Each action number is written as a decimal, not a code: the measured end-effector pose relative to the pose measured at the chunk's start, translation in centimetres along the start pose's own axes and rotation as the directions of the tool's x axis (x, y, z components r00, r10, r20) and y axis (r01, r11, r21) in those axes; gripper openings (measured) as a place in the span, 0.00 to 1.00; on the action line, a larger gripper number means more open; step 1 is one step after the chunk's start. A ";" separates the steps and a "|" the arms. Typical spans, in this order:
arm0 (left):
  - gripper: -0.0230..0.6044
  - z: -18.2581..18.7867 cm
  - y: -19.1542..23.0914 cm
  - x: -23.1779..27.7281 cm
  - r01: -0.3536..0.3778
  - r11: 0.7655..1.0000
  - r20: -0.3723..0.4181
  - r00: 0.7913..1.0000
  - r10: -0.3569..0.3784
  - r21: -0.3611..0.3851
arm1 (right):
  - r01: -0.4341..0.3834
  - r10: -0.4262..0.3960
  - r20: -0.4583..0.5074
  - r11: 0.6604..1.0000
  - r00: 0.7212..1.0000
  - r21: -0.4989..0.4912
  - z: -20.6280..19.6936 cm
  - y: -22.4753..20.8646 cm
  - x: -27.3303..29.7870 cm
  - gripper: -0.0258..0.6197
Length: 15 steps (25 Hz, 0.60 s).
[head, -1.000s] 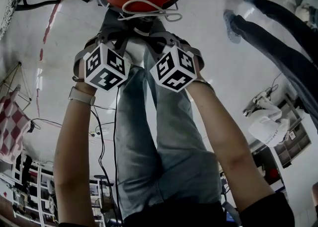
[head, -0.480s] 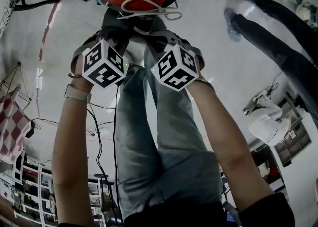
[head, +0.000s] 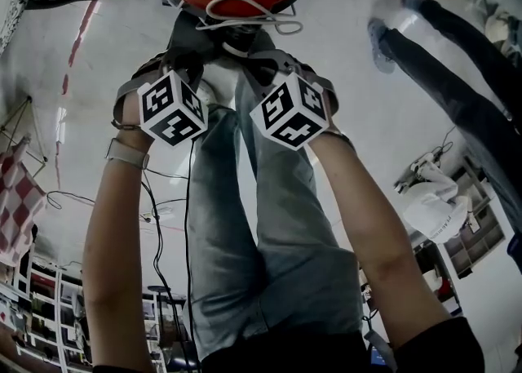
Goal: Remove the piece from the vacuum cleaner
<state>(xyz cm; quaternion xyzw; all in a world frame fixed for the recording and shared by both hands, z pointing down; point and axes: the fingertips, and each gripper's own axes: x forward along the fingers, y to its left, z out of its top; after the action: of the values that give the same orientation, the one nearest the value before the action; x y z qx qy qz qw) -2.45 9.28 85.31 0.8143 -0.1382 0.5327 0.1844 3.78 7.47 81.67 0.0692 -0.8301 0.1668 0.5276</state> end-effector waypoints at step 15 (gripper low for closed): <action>0.12 -0.1 -2.8 -0.8 0.094 0.976 0.073 0.994 -0.081 -0.198 | -0.017 0.015 -0.030 0.998 0.999 -0.068 -0.2 0.1 0.0 0.10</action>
<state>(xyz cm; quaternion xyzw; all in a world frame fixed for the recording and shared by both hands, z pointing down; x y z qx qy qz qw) -1.64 11.84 84.19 0.8135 -0.1615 0.4808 0.2845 3.95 7.68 81.75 0.0420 -0.8281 0.1438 0.5402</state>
